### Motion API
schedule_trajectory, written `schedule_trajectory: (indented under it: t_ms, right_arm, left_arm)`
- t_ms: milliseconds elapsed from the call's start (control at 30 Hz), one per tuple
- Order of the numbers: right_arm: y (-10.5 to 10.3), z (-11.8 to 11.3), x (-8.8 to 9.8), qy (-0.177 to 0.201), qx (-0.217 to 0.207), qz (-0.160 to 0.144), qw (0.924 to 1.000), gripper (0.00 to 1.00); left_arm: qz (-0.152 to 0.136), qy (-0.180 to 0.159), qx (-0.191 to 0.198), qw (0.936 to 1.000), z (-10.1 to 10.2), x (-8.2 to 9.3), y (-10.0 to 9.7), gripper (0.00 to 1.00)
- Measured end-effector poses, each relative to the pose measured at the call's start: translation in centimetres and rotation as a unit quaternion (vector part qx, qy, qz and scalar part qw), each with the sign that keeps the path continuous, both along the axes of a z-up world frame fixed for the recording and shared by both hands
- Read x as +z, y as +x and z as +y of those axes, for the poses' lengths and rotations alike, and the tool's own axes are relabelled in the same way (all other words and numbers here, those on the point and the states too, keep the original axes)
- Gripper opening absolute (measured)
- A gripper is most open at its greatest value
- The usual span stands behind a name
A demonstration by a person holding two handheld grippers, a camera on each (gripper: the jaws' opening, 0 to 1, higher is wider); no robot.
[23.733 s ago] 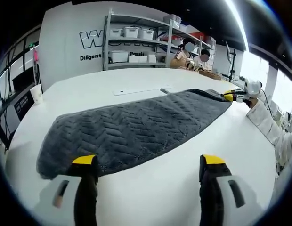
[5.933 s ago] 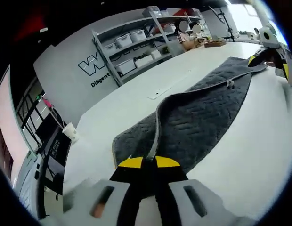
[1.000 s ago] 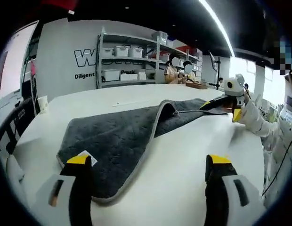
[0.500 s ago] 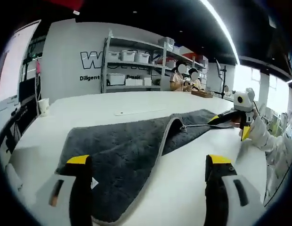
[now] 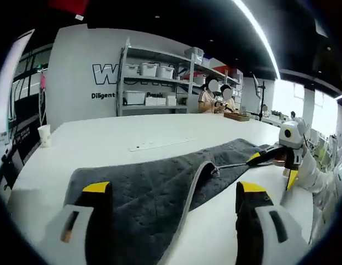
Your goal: Open the folded towel by lifting each exposed corner and separating the folded layers until the towel lies flat within the target outline without major curled edges
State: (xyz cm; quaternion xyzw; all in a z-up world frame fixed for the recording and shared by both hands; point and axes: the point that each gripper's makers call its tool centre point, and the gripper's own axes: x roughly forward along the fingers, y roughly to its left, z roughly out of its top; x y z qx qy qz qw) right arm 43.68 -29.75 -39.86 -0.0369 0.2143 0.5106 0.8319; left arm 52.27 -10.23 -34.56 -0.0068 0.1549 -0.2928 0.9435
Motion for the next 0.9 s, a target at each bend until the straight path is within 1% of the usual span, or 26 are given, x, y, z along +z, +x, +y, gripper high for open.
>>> schedule_trajectory:
  t_ms: [67,133,200,233,333,367,433,500,600,633,733,900]
  right_arm:
    - [0.0,0.0,0.0,0.001,0.0,0.0,1.0,0.94]
    - [0.0,0.0,-0.1,-0.001,0.0,0.0,1.0,0.94]
    - [0.0,-0.1,-0.2,-0.002,-0.001,0.002,1.0,0.94]
    - [0.0,-0.1,-0.1,-0.002,-0.001,0.001,1.0,0.94]
    - [0.0,0.0,0.0,0.0,0.001,-0.001,1.0,0.94]
    - [0.0,0.0,-0.1,0.0,0.0,0.0,1.0,0.94]
    - [0.0,-0.1,-0.1,-0.001,-0.001,0.001,1.0,0.94]
    - [0.1,-0.2,-0.2,-0.001,-0.003,0.002,1.0,0.94]
    - [0.2,-0.4,-0.1,0.0,-0.006,0.001,1.0,0.94]
    - [0.2,-0.4,-0.1,0.0,-0.006,0.001,1.0,0.94]
    - [0.4,-0.5,-0.1,0.001,-0.009,0.002,1.0,0.94]
    - [0.6,-0.8,-0.3,-0.002,-0.014,0.002,0.9999,0.94]
  left_arm:
    - [-0.001,-0.034,0.01,0.9994,-0.6,0.7,0.6,0.95]
    - [-0.015,-0.036,0.012,0.9992,-0.9,1.6,1.6,0.97]
    - [-0.021,-0.038,0.017,0.9989,-1.1,2.0,2.1,0.99]
    - [-0.026,-0.042,0.019,0.9986,-1.4,2.4,2.7,0.99]
    - [-0.027,-0.044,0.015,0.9985,-2.3,2.5,3.9,0.99]
    - [-0.025,-0.036,0.013,0.999,-2.6,2.3,4.1,0.99]
    - [-0.018,0.002,0.013,0.9998,-2.8,1.1,4.6,0.98]
    - [-0.011,0.026,0.013,0.9995,-3.0,0.1,5.0,0.98]
    - [-0.002,0.045,0.003,0.999,-3.4,-1.2,5.1,0.96]
    - [0.004,0.056,0.002,0.9984,-3.3,-1.9,5.0,0.95]
    - [0.012,0.063,-0.004,0.9979,-3.4,-2.6,4.7,0.97]
    - [0.022,0.051,-0.006,0.9984,-2.6,-3.5,4.0,0.96]
